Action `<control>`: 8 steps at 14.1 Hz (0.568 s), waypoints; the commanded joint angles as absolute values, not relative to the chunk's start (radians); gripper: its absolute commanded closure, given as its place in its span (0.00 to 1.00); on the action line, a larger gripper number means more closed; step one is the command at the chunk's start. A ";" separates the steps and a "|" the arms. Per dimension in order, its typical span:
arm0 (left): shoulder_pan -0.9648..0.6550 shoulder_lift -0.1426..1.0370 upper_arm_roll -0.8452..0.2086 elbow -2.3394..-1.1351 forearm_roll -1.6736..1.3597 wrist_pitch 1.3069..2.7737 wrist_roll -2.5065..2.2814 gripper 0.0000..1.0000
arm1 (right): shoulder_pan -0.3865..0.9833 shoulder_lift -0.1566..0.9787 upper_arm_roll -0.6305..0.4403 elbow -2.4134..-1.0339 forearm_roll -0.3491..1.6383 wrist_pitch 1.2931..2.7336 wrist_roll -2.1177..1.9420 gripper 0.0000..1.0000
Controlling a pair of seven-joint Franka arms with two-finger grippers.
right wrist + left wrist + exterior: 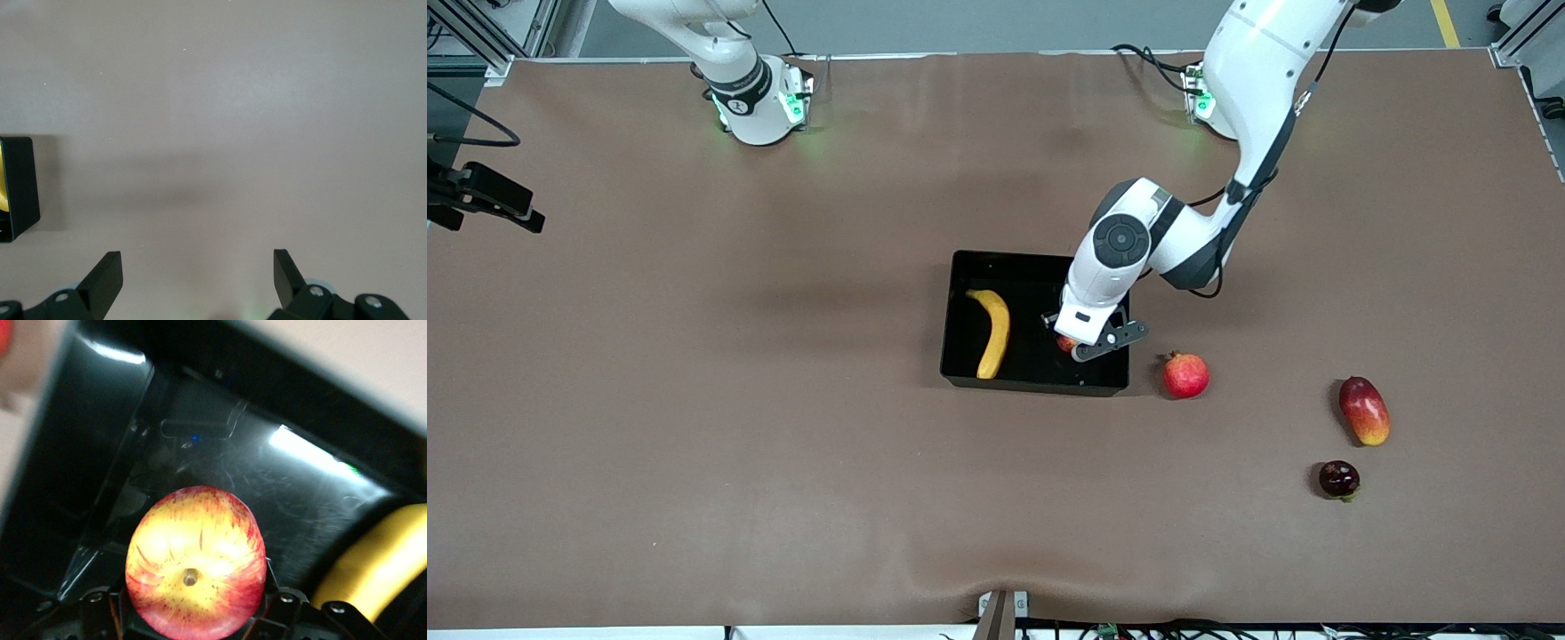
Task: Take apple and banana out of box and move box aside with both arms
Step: 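Grasp the red-yellow apple with the left gripper and lift it out, then carry the apple beside the mango and open the left gripper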
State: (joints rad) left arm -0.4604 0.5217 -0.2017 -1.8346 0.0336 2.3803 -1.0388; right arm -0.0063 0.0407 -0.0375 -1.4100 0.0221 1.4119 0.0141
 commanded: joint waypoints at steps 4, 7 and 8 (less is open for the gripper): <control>-0.355 0.335 -0.199 -1.674 0.054 2.062 -0.933 1.00 | -0.012 0.040 -0.034 -1.408 0.026 1.414 0.023 0.00; -0.192 0.322 -0.201 -1.657 0.046 2.023 -0.694 1.00 | -0.012 0.040 -0.034 -1.408 0.028 1.414 0.023 0.00; -0.139 0.331 -0.201 -1.664 0.045 2.023 -0.604 1.00 | -0.012 0.040 -0.034 -1.410 0.031 1.414 0.025 0.00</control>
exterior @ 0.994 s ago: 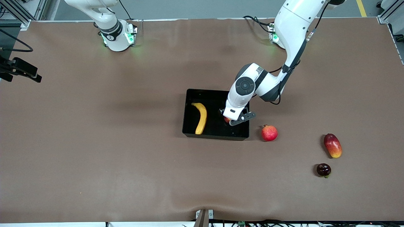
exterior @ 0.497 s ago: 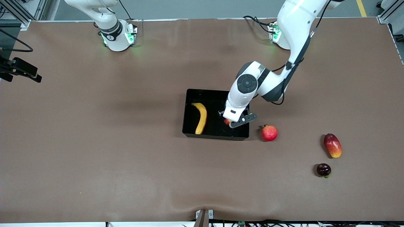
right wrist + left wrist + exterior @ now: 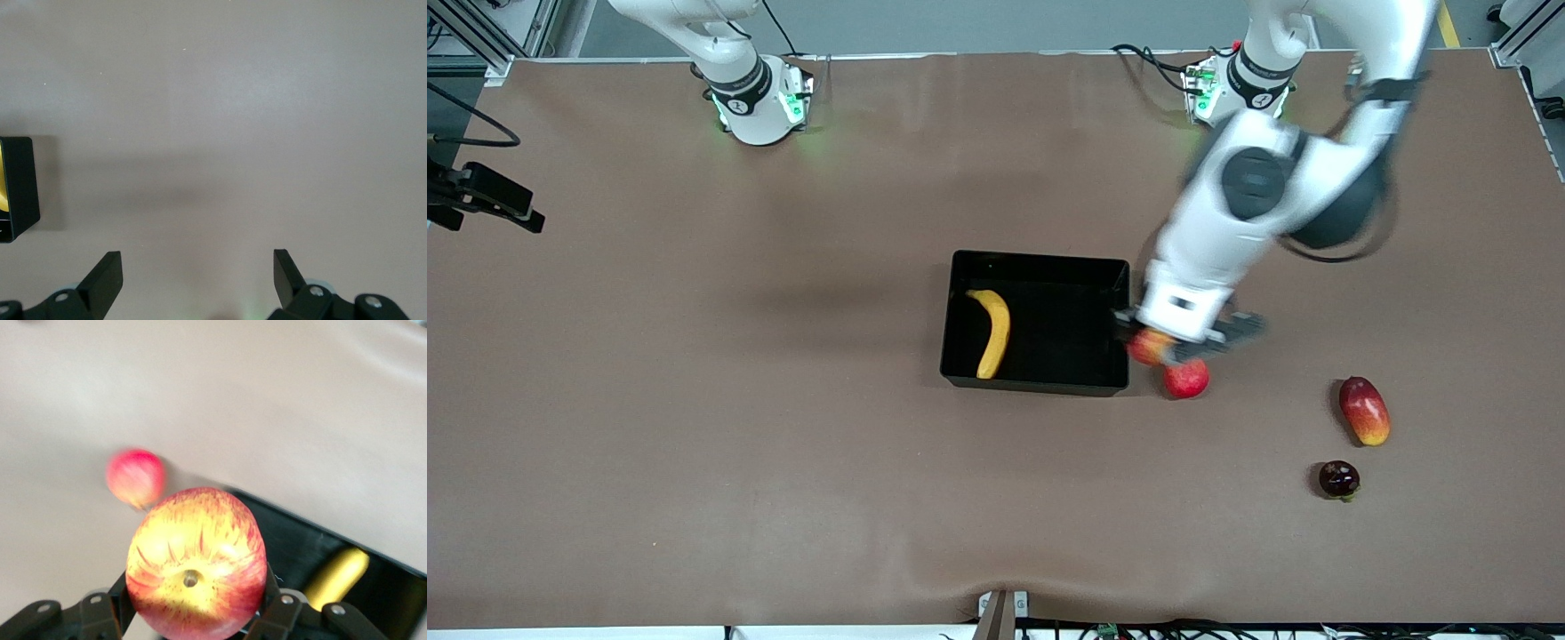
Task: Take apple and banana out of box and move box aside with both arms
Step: 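Carry the apple beside the mango and open the left gripper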
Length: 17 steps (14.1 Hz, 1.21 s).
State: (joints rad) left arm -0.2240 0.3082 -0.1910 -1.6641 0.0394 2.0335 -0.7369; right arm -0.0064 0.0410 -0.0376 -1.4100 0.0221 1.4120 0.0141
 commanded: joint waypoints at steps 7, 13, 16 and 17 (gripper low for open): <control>0.100 0.570 -0.198 -1.652 0.055 2.127 -0.266 1.00 | -0.008 0.054 -0.032 -1.410 0.032 1.417 0.025 0.00; 0.104 0.774 -0.193 -1.476 0.071 2.178 -0.258 1.00 | -0.035 0.058 -0.034 -1.405 0.031 1.447 0.015 0.00; 0.100 0.828 -0.193 -1.433 0.093 2.230 -0.261 1.00 | -0.028 0.057 -0.031 -1.405 0.032 1.440 0.023 0.00; 0.101 0.844 -0.193 -1.416 0.097 2.233 -0.261 1.00 | -0.026 0.058 -0.029 -1.405 0.035 1.430 0.018 0.00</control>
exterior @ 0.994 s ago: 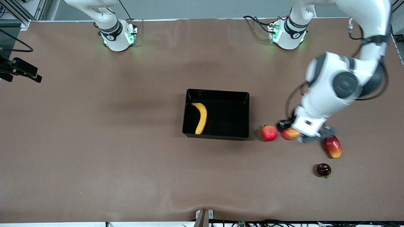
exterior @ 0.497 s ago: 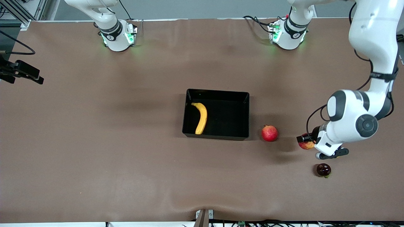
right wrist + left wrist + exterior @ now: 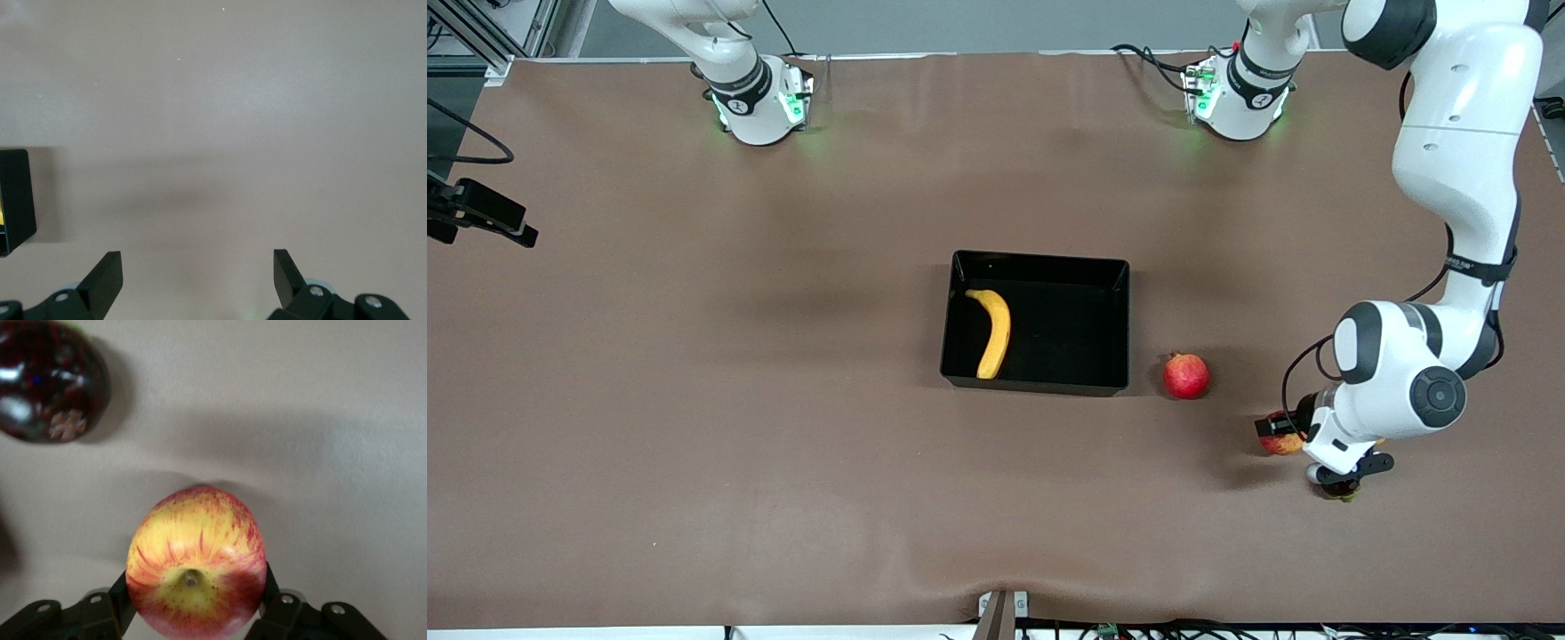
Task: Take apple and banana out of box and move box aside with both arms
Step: 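Carry the apple beside the mango and open the left gripper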
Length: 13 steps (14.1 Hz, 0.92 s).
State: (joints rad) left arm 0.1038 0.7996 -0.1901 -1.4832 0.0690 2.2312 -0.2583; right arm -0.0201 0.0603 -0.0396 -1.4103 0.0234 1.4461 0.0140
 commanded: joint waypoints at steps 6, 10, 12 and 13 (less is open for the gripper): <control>0.103 0.813 -0.182 -1.410 0.092 2.252 -0.294 0.00 | -0.026 0.055 -0.026 -1.405 0.034 1.381 0.018 0.00; 0.071 0.688 -0.239 -1.414 0.084 2.114 -0.378 0.00 | -0.031 0.054 -0.029 -1.404 0.023 1.379 0.012 0.00; 0.025 0.654 -0.261 -1.416 0.084 2.044 -0.483 0.00 | -0.040 0.054 -0.032 -1.399 0.028 1.384 0.012 0.00; -0.004 0.647 -0.270 -1.417 0.084 2.020 -0.541 0.00 | -0.040 0.055 -0.032 -1.399 0.028 1.388 0.012 0.00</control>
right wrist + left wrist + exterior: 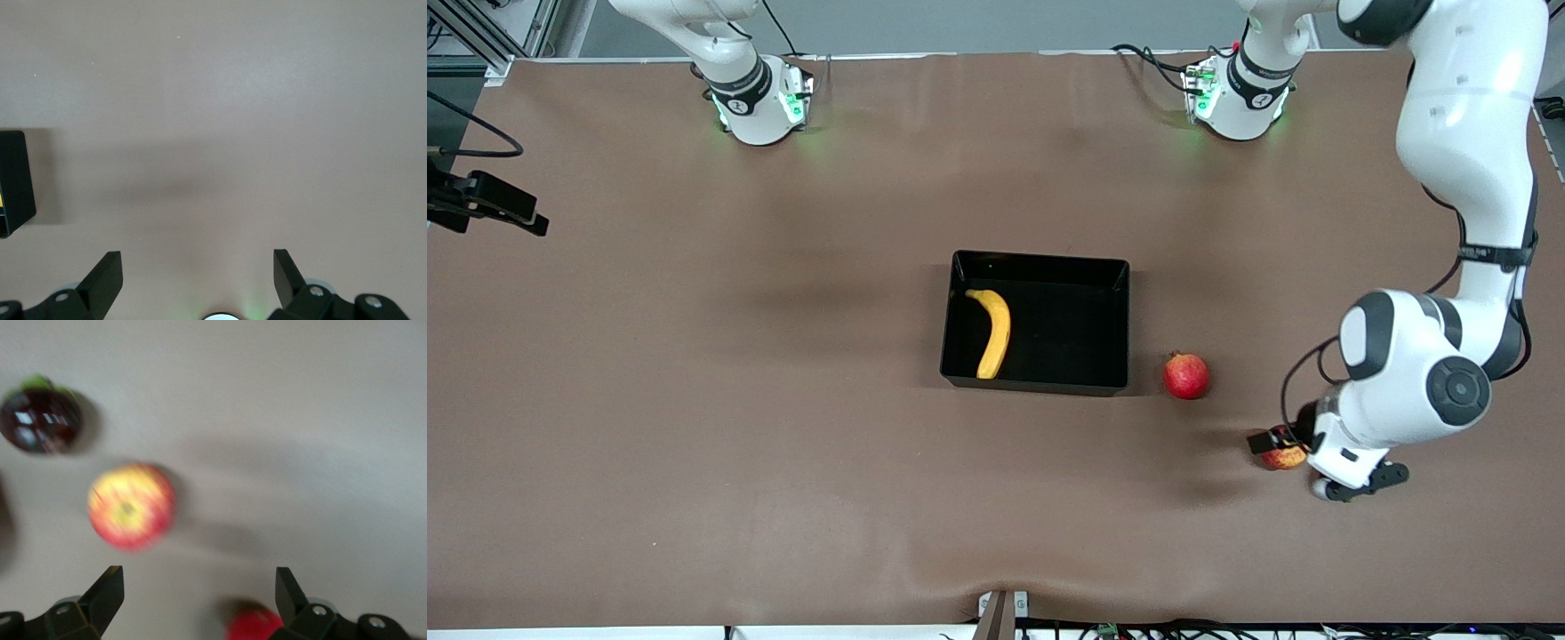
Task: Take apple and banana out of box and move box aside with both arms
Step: 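Carry the apple beside the mango and open the left gripper, then move the left gripper back into the box over the banana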
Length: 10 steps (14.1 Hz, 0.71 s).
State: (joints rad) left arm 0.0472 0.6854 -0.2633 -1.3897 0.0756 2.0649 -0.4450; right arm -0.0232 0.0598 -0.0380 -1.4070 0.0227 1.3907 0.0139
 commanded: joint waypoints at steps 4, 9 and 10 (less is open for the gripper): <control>-0.150 0.649 -0.275 -1.422 0.086 1.991 -0.794 0.00 | -0.044 0.058 -0.032 -1.397 0.028 1.396 0.012 0.00; -0.310 0.666 -0.275 -1.420 0.086 2.003 -0.982 0.00 | -0.044 0.058 -0.032 -1.397 0.028 1.397 0.012 0.00; -0.336 0.678 -0.275 -1.420 0.087 2.011 -0.988 0.00 | -0.043 0.057 -0.032 -1.397 0.026 1.397 0.012 0.00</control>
State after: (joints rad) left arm -0.2935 0.6667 -0.2815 -1.4193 0.0756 1.9994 -0.9526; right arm -0.0308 0.0598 -0.0394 -1.4063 0.0227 1.3998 0.0138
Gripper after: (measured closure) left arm 0.000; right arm 0.000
